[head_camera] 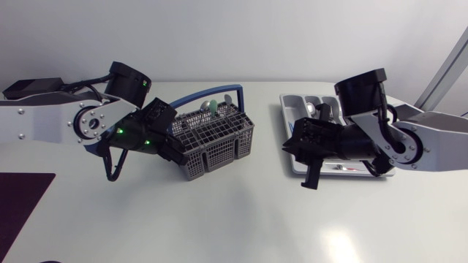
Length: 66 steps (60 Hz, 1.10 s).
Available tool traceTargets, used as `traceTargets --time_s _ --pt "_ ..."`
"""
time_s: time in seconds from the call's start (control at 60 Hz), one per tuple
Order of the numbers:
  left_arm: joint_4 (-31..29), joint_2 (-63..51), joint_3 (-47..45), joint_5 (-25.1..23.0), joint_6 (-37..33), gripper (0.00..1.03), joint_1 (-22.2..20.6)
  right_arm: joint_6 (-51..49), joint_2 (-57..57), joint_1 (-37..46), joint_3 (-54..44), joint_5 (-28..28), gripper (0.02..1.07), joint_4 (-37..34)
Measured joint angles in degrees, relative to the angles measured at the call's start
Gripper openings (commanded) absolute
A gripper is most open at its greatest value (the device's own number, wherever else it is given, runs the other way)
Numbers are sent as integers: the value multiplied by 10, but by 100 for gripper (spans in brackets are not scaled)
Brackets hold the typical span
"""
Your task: Unload the cutlery basket into the drawer organizer.
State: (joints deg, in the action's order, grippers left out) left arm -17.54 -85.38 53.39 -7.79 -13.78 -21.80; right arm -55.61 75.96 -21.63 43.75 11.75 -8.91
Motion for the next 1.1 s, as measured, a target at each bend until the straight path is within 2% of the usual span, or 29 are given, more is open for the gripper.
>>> traceTargets --time_s 0.133,0.267,0.367,0.45,0.75,0.9,1.1 --pt "-11 21 -5 -1 0 10 5 17 1 -30 0 -8 18 4" --pt "-67 122 -12 -45 0 11 40 37 18 -52 10 -18 18 20" --pt "-82 196 2 -57 0 24 76 53 44 -69 25 -29 18 44" --pt "-80 212 23 -59 -5 25 103 69 67 -80 40 -33 18 54" --pt "-15 53 51 -83 -16 25 154 105 158 -110 73 -70 16 112" --pt "16 -28 87 -98 -16 25 162 109 219 -110 91 -86 16 142" --pt "37 -75 118 -142 -15 25 164 116 276 -109 128 -101 16 157"
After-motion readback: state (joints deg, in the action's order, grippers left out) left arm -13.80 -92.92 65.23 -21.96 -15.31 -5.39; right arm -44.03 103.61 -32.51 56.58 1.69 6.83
